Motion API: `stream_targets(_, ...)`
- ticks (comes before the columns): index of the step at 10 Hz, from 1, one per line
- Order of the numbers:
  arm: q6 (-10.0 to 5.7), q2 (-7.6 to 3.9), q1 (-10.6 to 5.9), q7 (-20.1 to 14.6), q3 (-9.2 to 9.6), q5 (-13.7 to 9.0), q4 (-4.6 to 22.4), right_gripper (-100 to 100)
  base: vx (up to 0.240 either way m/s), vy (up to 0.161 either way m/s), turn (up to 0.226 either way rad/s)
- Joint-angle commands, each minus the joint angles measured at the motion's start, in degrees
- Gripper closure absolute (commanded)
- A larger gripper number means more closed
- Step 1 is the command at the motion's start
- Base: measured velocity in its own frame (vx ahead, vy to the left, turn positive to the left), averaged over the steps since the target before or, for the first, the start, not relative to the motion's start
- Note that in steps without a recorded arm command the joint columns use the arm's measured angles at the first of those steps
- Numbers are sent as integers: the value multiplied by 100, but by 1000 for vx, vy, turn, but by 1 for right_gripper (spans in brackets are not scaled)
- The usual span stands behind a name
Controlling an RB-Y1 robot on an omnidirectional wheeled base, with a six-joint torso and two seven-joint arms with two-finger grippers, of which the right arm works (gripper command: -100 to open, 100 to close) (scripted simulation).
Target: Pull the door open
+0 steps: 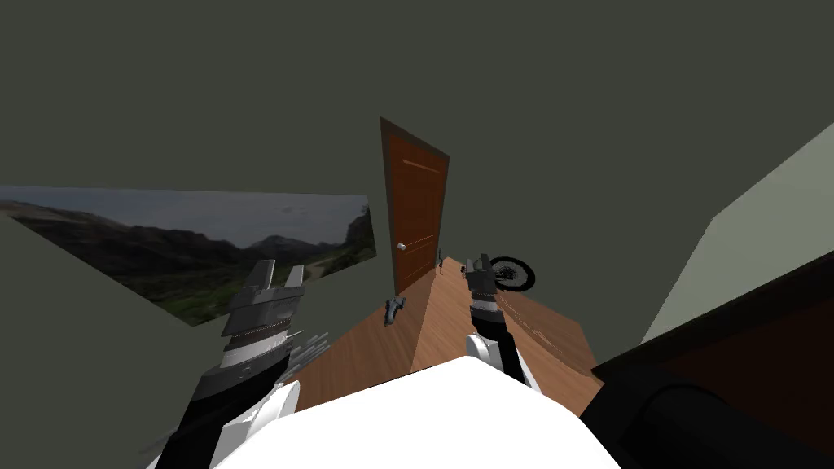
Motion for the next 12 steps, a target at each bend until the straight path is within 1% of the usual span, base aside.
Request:
stream_targets(1, -48, -65, -102, -184, 27, -103, 236, -100, 35, -26, 215)
stream_targets(4, -105, -137, -224, -404, 59, -226, 520, -100, 50, -55, 176)
stream_targets(7, -186, -229, -397, -716, 105, -401, 922, -100, 53, -45, 171)
stream_targets(12, -356, -401, -762, -1374, 201, -768, 1760, -100, 51, -66, 187)
